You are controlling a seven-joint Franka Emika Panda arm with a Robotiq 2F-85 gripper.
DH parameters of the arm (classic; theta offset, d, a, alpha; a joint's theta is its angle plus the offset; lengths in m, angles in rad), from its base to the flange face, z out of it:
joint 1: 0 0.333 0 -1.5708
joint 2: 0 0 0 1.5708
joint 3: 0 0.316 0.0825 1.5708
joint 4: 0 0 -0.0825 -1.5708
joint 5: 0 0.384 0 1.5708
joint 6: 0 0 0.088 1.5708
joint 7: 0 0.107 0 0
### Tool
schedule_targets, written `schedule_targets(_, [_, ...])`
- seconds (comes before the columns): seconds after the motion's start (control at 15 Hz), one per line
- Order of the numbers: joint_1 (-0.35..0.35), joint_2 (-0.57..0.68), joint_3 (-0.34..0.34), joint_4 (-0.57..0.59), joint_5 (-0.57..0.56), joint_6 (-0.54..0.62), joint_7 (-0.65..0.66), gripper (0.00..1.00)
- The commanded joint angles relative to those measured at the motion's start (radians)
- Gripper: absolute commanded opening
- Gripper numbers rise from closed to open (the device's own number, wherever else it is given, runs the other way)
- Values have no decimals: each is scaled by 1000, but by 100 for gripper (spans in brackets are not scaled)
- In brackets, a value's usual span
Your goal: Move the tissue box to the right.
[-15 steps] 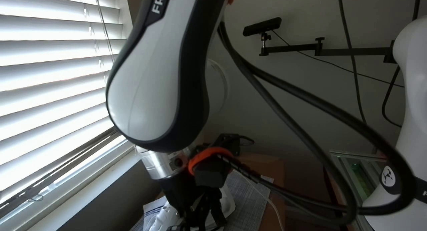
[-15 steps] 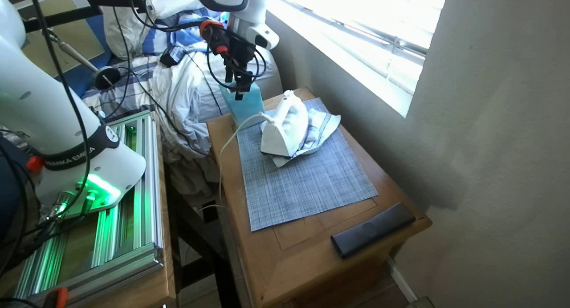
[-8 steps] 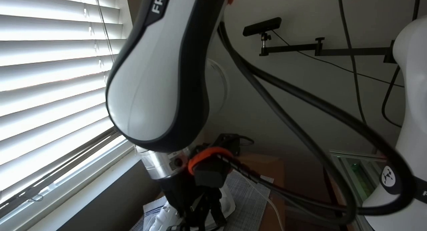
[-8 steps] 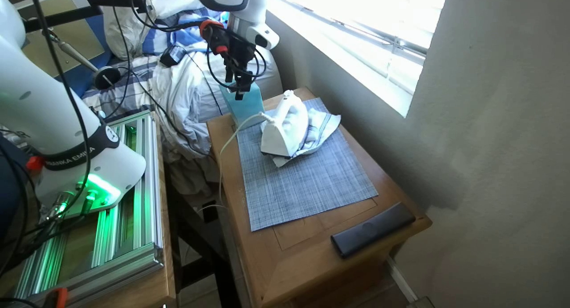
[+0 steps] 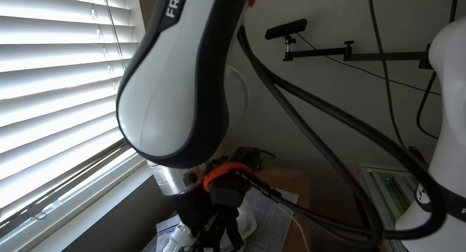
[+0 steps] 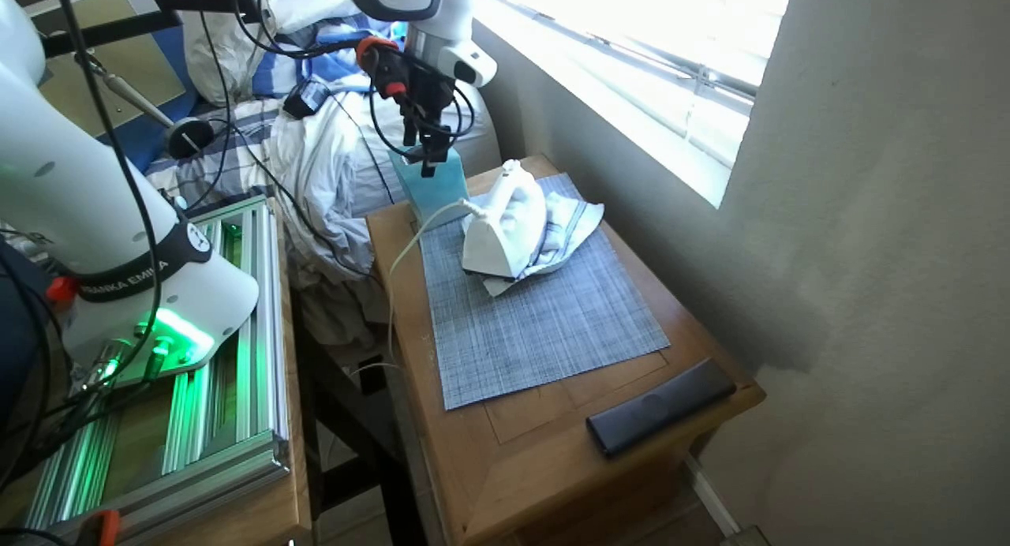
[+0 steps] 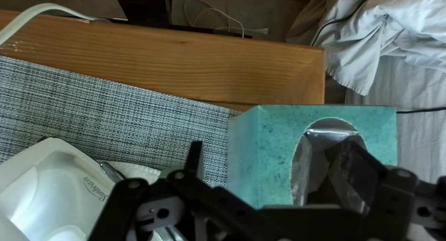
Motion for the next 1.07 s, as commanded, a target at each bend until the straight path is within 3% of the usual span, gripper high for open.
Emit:
schedule_targets(0.0, [8, 26, 4, -3, -9, 83, 2, 100])
schedule_targets(0.2, [27, 52, 5, -6, -16, 171, 50, 100])
schedule_targets(0.6, [58, 109, -3, -8, -18, 227, 145, 98])
schedule_targets(0.67, [61, 122, -6, -5, -18, 234, 163, 82])
schedule_targets(0.73, [61, 131, -7, -2, -18, 240, 170, 73])
schedule_targets(1.0, [56, 151, -14, 4, -17, 254, 186, 45])
